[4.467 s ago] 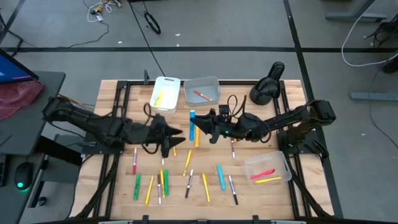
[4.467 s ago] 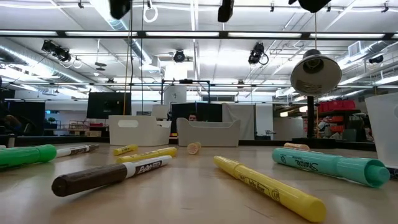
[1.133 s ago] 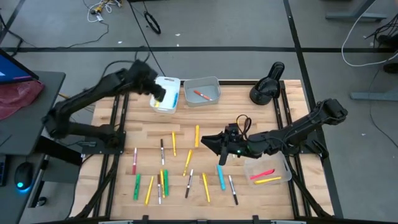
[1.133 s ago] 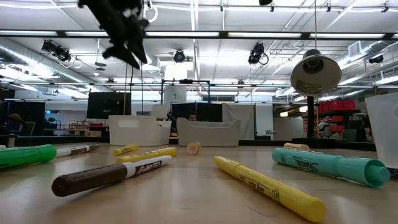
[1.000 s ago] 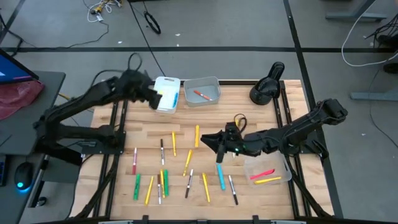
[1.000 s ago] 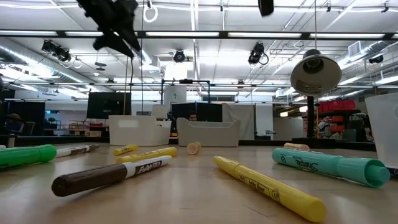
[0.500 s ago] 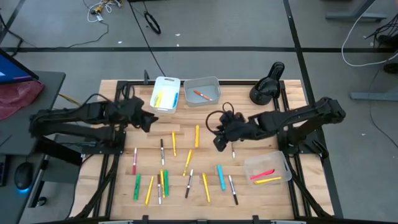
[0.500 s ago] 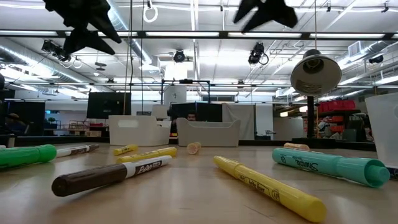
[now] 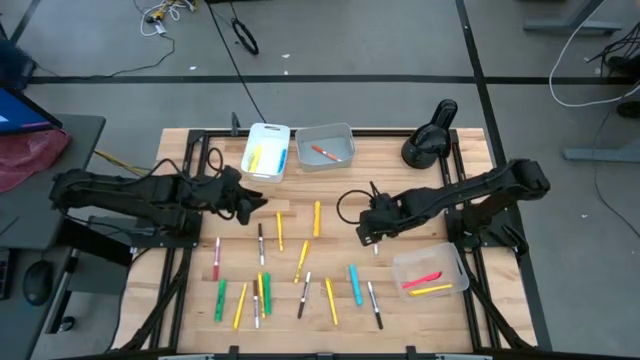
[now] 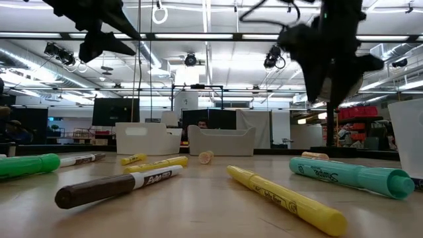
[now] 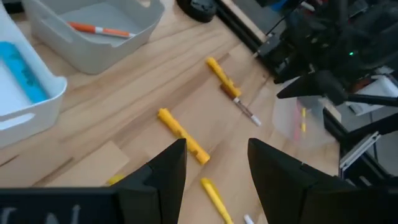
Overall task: Pick & Place Markers
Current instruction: Put the brown marker pen into the gray bin
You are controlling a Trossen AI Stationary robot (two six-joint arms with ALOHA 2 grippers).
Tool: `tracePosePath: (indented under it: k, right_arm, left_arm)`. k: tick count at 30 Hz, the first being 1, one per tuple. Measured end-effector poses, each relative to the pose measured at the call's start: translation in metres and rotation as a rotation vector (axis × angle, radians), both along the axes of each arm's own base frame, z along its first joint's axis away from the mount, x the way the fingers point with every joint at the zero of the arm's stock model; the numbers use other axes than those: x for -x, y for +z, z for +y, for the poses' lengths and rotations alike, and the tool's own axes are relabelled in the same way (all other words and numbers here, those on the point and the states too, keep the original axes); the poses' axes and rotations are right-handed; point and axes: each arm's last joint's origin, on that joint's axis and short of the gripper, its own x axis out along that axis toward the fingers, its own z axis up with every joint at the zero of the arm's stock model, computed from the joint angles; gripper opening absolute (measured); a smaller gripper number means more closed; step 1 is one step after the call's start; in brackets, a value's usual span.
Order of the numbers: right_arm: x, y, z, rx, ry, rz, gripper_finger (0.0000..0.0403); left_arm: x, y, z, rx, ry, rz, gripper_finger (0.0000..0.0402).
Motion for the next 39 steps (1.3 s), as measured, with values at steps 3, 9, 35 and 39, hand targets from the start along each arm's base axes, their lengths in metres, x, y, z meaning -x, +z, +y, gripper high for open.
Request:
tracePosePath:
  k: [3, 9, 35, 39]
  right_arm:
    - [0.003, -0.023, -0.002, -0.021, -0.047, 0.012, 0.022]
    - [0.001, -0.057, -0.005, -0.046, -0.105, -0.061, 0.0188]
    - [-0.01, -0.104, 0.012, 0.028, -0.072, 0.003, 0.0014]
    - [-0.012, -0.1, 0.017, 0.012, -0.109, -0.045, 0.0015]
  left_arm:
    - [-0.002, -0.001, 0.0, 0.007, -0.004, 0.003, 0.0177]
    - [-0.003, -0.001, -0.001, 0.008, -0.007, -0.006, 0.0177]
    - [-0.004, 0.001, -0.001, 0.035, -0.022, -0.028, 0.0177]
    - [-0.004, 0.001, -0.002, 0.048, -0.045, -0.027, 0.0177]
